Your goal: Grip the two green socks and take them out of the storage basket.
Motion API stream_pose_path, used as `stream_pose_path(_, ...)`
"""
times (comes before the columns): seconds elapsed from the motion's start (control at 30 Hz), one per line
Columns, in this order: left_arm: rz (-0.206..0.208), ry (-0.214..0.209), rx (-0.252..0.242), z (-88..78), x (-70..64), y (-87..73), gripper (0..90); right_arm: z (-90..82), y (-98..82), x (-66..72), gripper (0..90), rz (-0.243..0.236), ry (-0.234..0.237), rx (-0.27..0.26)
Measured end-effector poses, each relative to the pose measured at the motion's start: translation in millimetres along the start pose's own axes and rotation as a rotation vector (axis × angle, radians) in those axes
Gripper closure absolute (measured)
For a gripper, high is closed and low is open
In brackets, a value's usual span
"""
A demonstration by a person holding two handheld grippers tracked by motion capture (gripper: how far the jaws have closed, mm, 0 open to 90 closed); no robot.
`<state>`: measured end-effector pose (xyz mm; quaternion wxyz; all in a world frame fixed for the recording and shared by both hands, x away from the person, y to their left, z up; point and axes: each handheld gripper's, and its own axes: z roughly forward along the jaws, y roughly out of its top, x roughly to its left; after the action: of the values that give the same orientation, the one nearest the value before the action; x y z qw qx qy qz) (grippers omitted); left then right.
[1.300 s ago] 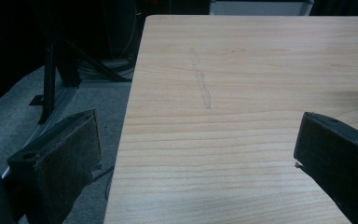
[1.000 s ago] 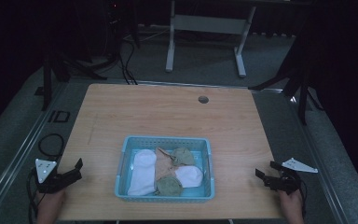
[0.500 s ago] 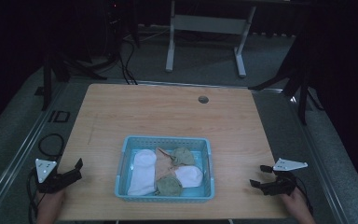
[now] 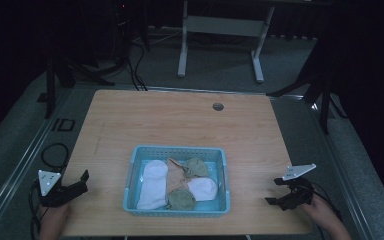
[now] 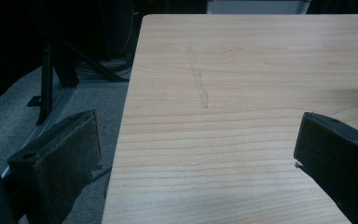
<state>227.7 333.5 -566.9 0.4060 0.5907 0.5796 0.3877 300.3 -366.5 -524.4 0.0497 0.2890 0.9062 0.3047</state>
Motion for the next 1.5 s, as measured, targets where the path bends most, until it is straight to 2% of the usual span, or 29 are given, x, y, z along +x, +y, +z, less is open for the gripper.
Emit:
stream_pose_path(0.07,-0.001,-0.003,0.001,0.0,0.3,0.0,0.4,0.7,8.1,2.9,12.9,-0.011,0.041,0.039)
stream_pose_path(0.17,-0.001,-0.005,0.000,-0.1,0.1,0.0,0.3,-0.4,13.1,5.9,12.9,-0.020,0.042,0.043)
stream_pose_path(0.23,0.000,-0.008,-0.003,0.0,0.1,-0.1,0.4,-1.7,18.0,8.9,12.6,-0.039,0.046,0.049)
stream_pose_path(0.27,0.004,-0.018,-0.006,-0.3,0.0,-0.2,0.4,-2.8,22.6,11.8,12.4,-0.069,0.031,0.061)
stream_pose_path(0.33,0.007,-0.016,-0.004,-0.1,-0.6,-0.2,0.4,-3.3,24.3,12.2,12.4,-0.076,0.032,0.066)
stream_pose_path(0.6,0.010,-0.015,-0.001,0.2,-0.8,-0.1,0.4,-5.1,40.0,16.2,12.4,-0.111,0.095,0.094)
stream_pose_path(0.7,0.011,-0.015,0.000,0.3,-0.9,0.0,0.4,-4.8,44.9,18.4,12.4,-0.118,0.112,0.086)
stream_pose_path(0.93,0.016,-0.013,0.000,0.4,-1.6,0.0,0.3,-7.2,64.3,33.3,13.1,-0.185,0.116,0.092)
stream_pose_path(1.17,0.014,-0.015,0.004,0.5,-1.1,0.1,0.4,-4.6,80.7,44.1,13.0,-0.221,0.142,0.106)
stream_pose_path(1.3,0.015,-0.016,0.003,0.5,-1.1,0.1,0.4,-4.9,92.9,54.0,13.0,-0.253,0.168,0.091)
stream_pose_path(1.33,0.015,-0.016,0.002,0.4,-1.3,0.0,0.4,-4.7,99.7,58.7,12.9,-0.273,0.178,0.089)
stream_pose_path(1.4,0.016,-0.017,0.001,0.4,-1.3,0.0,0.4,-4.6,102.2,60.4,13.0,-0.279,0.181,0.089)
stream_pose_path(1.47,0.016,-0.016,0.002,0.3,-1.5,0.0,0.4,-3.1,112.9,66.6,13.0,-0.312,0.185,0.082)
stream_pose_path(1.5,0.016,-0.016,0.002,0.3,-1.5,0.0,0.4,-3.1,112.9,66.6,13.0,-0.312,0.185,0.082)
